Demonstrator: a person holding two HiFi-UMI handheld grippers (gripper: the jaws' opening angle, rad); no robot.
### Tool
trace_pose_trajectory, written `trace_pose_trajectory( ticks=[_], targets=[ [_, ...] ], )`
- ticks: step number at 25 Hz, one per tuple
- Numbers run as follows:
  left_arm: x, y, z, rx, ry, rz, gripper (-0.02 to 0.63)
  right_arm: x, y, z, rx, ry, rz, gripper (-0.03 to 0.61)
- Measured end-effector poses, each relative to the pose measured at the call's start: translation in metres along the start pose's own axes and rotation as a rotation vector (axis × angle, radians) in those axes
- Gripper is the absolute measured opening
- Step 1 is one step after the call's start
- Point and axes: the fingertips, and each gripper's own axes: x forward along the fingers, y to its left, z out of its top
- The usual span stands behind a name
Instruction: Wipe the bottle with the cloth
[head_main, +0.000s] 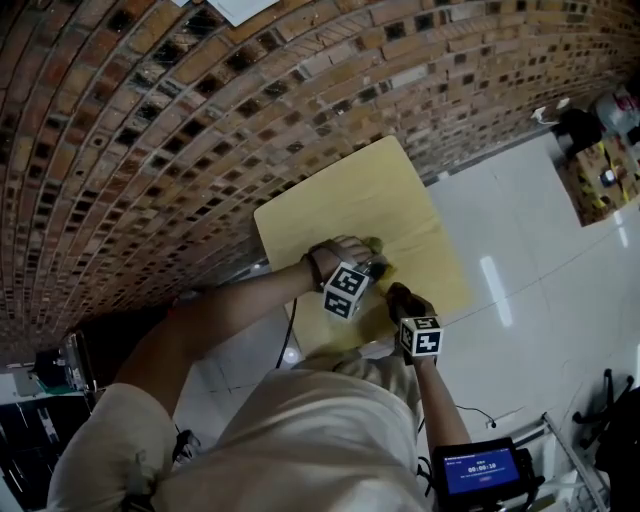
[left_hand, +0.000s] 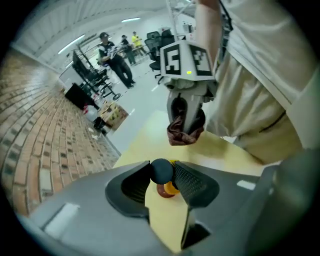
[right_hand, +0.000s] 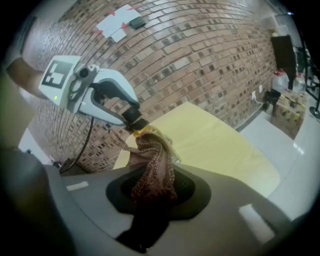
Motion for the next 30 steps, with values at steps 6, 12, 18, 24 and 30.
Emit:
trace_pose_trajectory(
  ticks=[6, 12, 18, 24, 30],
  targets=[
    [-0.001, 0.021, -0.003, -0.453, 0.047, 0.095, 0.170, -0.001, 0.039, 0.031, -0.079, -0.083, 0.041, 0.080],
    [0.003, 0.030, -0.001, -0.676, 0.115, 0.136, 0.169, 0.017, 0.026, 0.043, -0.027, -0.104, -0.014, 0.080],
    [0.002, 0.031, -0.003, -0.790, 0.142, 0.166, 0.164, 0.031, 0.013, 0.040, 0.077, -0.058, -0.007, 0.078],
    [0.000, 0.032, -0.005, -0.847, 0.161, 0.168, 0.163, 0.053, -0.007, 0.012, 0.153, 0.050, -0.049, 0.077],
    [-0.001, 0.034, -0.012, -0.930, 0.189, 0.164, 0.163, 0.090, -0.033, -0.012, 0.150, 0.150, -0.098, 0.077]
  ],
)
